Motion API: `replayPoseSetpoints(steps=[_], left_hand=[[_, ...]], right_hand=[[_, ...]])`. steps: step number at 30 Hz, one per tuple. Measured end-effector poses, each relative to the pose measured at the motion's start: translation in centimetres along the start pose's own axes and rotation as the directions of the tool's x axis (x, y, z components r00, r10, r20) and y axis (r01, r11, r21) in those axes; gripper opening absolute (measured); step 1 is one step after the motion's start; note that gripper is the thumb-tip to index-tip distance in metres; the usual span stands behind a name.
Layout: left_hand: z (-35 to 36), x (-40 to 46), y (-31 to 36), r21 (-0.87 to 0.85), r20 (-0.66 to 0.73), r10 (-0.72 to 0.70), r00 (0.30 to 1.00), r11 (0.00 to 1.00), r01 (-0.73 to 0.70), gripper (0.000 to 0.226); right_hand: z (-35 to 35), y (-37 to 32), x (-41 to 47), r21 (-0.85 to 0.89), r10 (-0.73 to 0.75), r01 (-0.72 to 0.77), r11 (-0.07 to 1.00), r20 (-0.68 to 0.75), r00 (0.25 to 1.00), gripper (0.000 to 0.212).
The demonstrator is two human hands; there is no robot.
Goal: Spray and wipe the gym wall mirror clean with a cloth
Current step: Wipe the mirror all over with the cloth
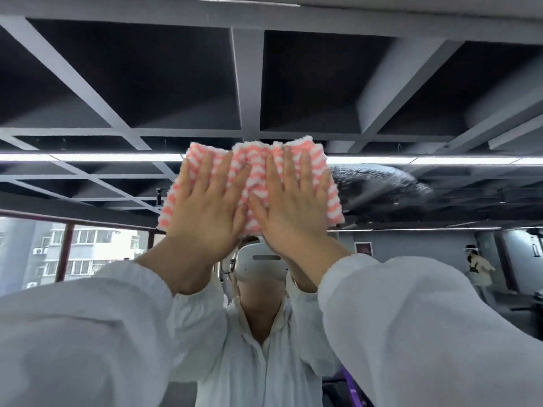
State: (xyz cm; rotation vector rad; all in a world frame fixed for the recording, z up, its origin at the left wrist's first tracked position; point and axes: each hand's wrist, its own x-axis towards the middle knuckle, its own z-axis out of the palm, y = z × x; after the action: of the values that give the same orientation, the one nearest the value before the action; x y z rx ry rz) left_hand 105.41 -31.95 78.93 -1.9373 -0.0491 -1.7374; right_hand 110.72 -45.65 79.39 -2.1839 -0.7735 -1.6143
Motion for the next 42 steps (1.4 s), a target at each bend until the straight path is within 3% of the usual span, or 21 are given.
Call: replayPoseSetpoints(steps=[9,14,18,26,32,39,42], left_hand=[[-0.5,-7.3,-5.4,-0.009,0.019,-0.130,0.991,0.991,0.131,0.060],[-0.2,-8.5,-3.7,-0.003,0.146,-0.281,0.949,0.959,0.284,0.059],[-0.7,-5.6,-0.9,0.004,0.221,-0.368,0.903,0.926,0.376,0.063],[-1.1,4.6,8.0,0.026,0.314,-0.230,0.921,0.972,0.233,0.064],[-0.5,8.9,15.4,-0.037,0.276,-0.113,0.954,0.991,0.128,0.065],[-0.1,6.1,19.9,-0.018,0.271,-0.074,0.960,0.996,0.082,0.066],[0.7,2.4,21.4,-0.083,0.165,-0.030,0.986,0.996,0.045,0.063]], right_hand=[[1.8,-7.6,-1.6,-0.034,-0.230,0.231,0.972,0.019,0.973,0.066],[1.7,-6.4,-2.7,-0.110,-0.344,0.346,0.932,0.039,0.938,0.062],[0.4,-3.5,-1.3,-0.103,-0.312,0.313,0.944,0.031,0.950,0.062],[-2.0,8.2,0.6,-0.101,-0.098,0.098,0.990,-0.001,0.995,0.054],[-3.4,16.7,-0.3,-0.131,0.023,-0.025,0.991,-0.012,1.000,0.061],[-1.8,20.2,-4.5,-0.101,0.007,-0.012,0.995,-0.051,0.999,0.066],[0.0,20.6,-7.8,-0.082,-0.052,0.041,0.996,-0.130,0.990,0.064]])
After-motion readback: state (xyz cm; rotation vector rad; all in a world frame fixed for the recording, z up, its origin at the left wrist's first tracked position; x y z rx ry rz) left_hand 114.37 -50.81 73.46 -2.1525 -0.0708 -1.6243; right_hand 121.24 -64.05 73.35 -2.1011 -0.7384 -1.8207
